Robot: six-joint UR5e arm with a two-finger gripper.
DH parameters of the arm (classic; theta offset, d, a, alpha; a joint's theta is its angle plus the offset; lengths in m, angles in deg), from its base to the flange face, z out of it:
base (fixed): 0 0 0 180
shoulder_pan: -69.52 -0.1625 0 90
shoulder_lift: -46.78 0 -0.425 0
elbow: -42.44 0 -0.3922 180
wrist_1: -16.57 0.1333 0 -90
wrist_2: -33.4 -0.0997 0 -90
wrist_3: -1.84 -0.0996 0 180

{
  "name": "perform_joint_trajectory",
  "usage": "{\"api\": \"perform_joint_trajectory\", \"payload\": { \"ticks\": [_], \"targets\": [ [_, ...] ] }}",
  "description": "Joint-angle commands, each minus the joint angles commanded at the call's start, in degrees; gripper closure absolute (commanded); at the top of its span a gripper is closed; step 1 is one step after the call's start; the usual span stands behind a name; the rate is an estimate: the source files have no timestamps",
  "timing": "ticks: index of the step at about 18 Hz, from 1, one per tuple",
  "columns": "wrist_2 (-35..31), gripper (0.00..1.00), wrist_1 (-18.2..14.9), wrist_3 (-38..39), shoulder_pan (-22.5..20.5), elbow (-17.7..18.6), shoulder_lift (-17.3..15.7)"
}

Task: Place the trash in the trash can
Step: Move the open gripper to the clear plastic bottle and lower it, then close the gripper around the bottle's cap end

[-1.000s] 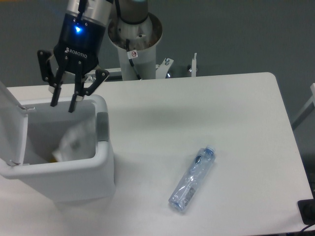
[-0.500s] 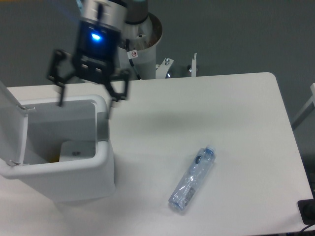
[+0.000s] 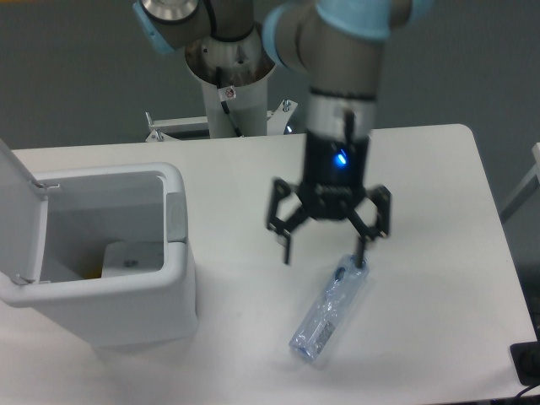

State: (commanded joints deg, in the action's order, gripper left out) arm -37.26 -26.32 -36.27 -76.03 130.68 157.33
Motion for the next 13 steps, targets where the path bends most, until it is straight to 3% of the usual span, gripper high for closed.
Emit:
{"api": "perform_joint_trajectory", "payload": {
  "ticks": [3,8,13],
  "targets": [
    [-4.9,0.00,-2.5,-12.1,0.6,0.8,4.3],
    [-9.9,0.00,-1.9,-14.0,4.3,0.5,11.2],
    [-11.0,0.00,-1.8,-14.0,5.5,0.5,13.7]
  ]
}}
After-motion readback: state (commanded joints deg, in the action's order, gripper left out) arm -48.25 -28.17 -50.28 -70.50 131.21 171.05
